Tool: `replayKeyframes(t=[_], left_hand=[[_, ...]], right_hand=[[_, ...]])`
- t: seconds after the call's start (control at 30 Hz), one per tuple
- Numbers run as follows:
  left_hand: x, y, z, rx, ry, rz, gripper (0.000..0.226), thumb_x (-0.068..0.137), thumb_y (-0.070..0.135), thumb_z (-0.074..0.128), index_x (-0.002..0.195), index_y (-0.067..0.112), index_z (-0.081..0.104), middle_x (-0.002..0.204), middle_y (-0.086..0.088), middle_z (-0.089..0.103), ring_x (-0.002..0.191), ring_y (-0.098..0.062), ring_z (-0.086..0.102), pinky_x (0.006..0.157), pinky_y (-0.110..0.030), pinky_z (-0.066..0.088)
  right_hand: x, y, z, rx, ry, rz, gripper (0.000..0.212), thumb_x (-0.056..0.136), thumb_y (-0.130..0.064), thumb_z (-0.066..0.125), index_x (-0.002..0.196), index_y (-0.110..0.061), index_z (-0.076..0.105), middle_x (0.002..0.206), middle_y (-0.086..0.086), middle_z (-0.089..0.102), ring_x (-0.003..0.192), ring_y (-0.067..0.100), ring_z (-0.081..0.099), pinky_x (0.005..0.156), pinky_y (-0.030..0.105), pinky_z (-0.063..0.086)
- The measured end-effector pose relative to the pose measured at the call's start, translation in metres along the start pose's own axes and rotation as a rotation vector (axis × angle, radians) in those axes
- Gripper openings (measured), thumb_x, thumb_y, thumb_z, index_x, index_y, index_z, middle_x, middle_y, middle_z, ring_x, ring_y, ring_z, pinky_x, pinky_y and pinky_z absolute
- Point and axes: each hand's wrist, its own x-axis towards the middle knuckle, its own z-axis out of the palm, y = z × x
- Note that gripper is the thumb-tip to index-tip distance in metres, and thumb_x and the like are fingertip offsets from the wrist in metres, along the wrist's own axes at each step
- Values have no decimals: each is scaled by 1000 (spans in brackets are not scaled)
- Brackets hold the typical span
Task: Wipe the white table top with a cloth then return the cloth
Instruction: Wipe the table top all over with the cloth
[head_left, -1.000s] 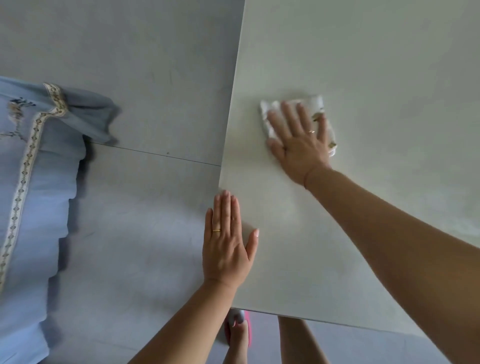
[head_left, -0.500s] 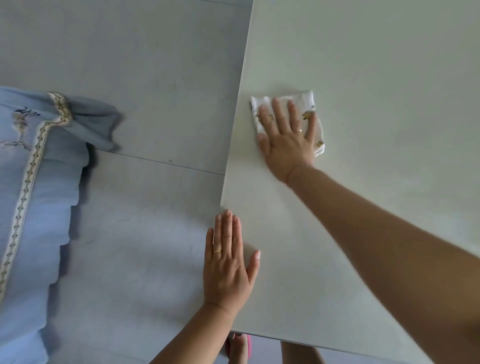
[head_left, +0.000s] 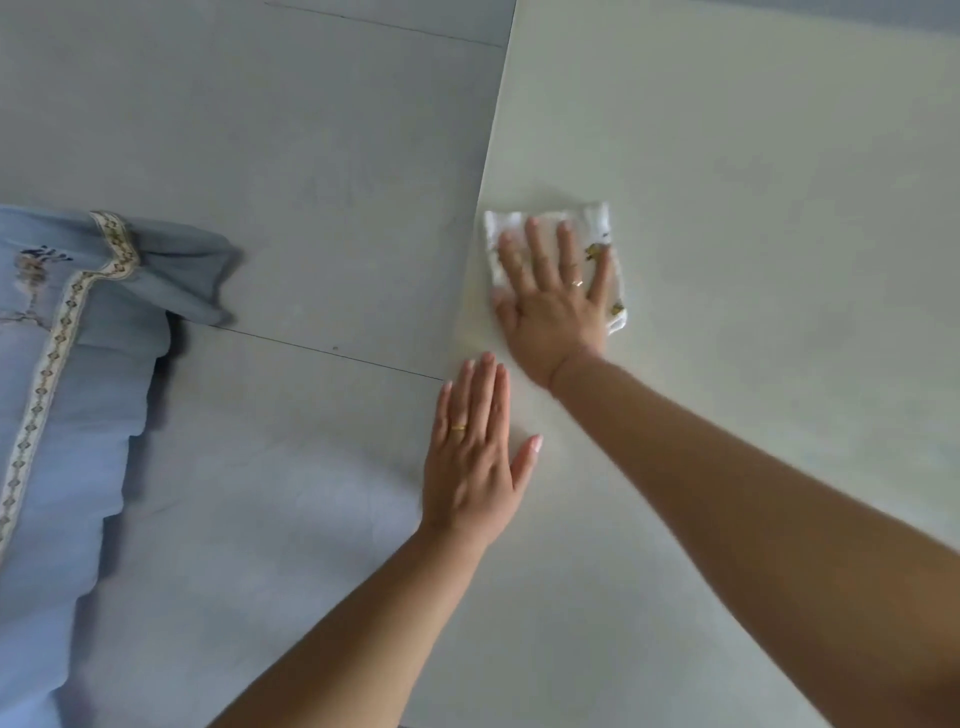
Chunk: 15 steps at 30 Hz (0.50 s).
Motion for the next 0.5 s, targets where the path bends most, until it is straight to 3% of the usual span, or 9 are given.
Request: replayKeyframes(t=[0.07,0.17,0.2,0.27,0.37,0.43,0.5], left_hand=[[1,-1,4,5,-11,-12,68,95,46,38,144,-2,33,152,-18,32,143,-31,27,117,-46,23],[-2,-5,7,14,10,7,70,95,46,35,147,0,26,156,-16,24,145,-28,21,117,-45,22],[-1,-5,8,24,12,10,70,95,46,34,148,1,24,157,-15,21,146,-27,18,117,-45,22],[0,-5,6,29,5,8,71,95,46,32,149,1,22,158,-14,18,147,-26,16,117,-45,21],[0,-4,5,12,-11,1,72,93,46,35,149,2,22,158,-13,18,147,-26,16,116,-45,22],[0,-3,4,5,-29,-14,73,92,46,37,149,2,22,159,-13,17,147,-26,17,116,-45,22],[-1,-2,3,-3,-45,-24,74,91,46,38,149,2,23,159,-12,17,146,-26,18,116,-45,22]], right_hand=[[-19,-9,3,-4,-41,-201,56,96,-47,9,150,-35,0,159,-5,-6,146,27,-9,109,57,-18],[0,34,-7,-101,-65,-448,55,97,-47,13,149,-37,0,159,-6,-3,146,24,-5,113,55,-10],[16,53,-10,-129,-51,-413,54,98,-47,14,149,-38,-2,160,-6,-4,147,23,-5,113,54,-9],[46,84,-18,-73,-18,-158,54,98,-47,15,149,-37,-1,160,-5,-4,146,22,-6,113,54,-9],[49,65,-18,58,19,132,56,97,-46,14,150,-33,-1,160,-4,-7,146,24,-11,110,54,-17],[26,26,-11,70,-12,50,57,97,-47,14,150,-33,-2,159,-5,-9,145,27,-14,107,55,-20],[-2,5,-7,8,-77,-192,59,95,-52,10,149,-34,-3,159,-5,-10,144,27,-16,106,56,-22]])
